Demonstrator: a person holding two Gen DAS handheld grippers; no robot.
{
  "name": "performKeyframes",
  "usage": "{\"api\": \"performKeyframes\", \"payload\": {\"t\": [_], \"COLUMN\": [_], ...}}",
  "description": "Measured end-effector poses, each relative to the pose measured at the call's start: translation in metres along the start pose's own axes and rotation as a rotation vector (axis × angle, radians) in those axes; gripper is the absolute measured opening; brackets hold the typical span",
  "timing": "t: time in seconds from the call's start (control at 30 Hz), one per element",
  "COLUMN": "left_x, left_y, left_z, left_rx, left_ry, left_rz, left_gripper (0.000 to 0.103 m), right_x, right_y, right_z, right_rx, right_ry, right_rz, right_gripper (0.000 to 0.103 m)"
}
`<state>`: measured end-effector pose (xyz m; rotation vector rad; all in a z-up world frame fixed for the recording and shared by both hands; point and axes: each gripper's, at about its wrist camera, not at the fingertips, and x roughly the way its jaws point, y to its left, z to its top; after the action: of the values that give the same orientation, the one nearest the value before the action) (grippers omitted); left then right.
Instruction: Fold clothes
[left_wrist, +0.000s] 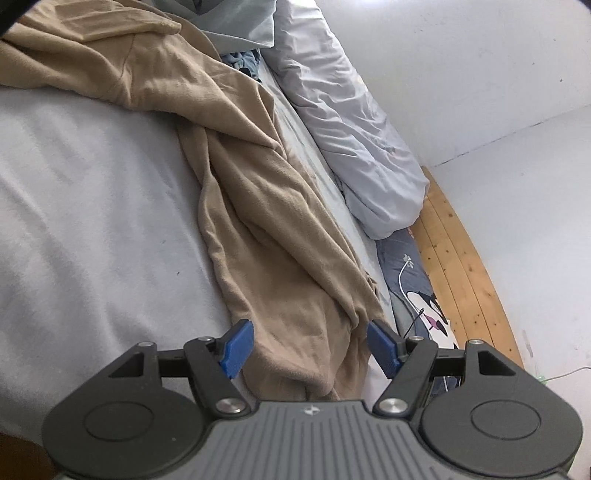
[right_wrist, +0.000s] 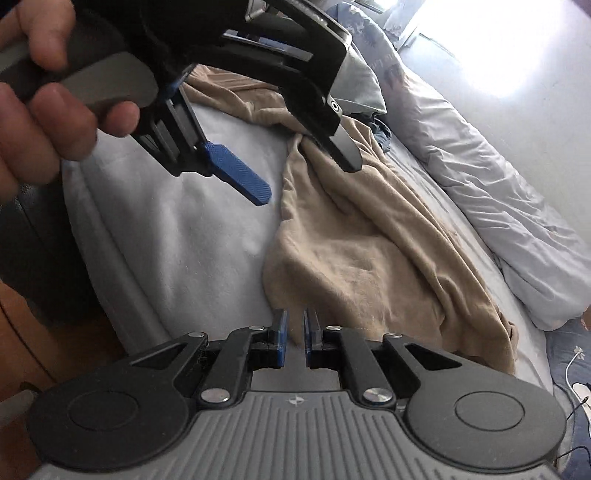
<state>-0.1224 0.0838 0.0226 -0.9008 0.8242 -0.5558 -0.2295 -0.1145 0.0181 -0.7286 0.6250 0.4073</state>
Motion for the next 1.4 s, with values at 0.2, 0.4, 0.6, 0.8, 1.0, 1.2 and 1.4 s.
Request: {"api": "performKeyframes", "payload": {"t": [0.2, 0.4, 0.6, 0.8, 1.0, 1.2, 1.4], "left_x": [0.002, 0.005, 0.006, 0.007, 0.004, 0.000, 0.001], "left_y": [0.001, 0.002, 0.002, 0.003, 0.007, 0.008, 0.001], "left_z": [-0.001, -0.002, -0.003, -0.003, -0.003, -0.009, -0.021], "left_rx": [0.007, -0.001, -0.001, 0.000, -0.031, -0.056, -0.021], "left_ry": [0.012, 0.019, 0.023, 0.033, 0.037, 0.053, 0.092], "left_rz": [0.010, 0.013, 0.011, 0.019, 0.011, -0.029, -0.039], "left_gripper": [0.067, 0.067, 0.067, 0.067, 0.067, 0.067, 0.067], "right_x": [0.005, 0.013, 0.021, 0.030, 0.019, -0.010, -0.039], "right_y": [0.006, 0.007, 0.003, -0.008, -0.019, -0.037, -0.030], "right_z": [0.000, -0.002, -0.003, -0.003, 0.003, 0.006, 0.014], "right_rx": [-0.033, -0.074, -0.083, -0.048, 0.044, 0.230, 0.346], "right_ry": [0.032, 0.028, 0.044, 0.056, 0.011, -0.079, -0.166], "right_rz": [-0.002, -0.025, -0.023, 0.005, 0.040, 0.116, 0.195], "right_gripper": [0.007, 0.028, 0.028, 0.017, 0.001, 0.001, 0.001]}}
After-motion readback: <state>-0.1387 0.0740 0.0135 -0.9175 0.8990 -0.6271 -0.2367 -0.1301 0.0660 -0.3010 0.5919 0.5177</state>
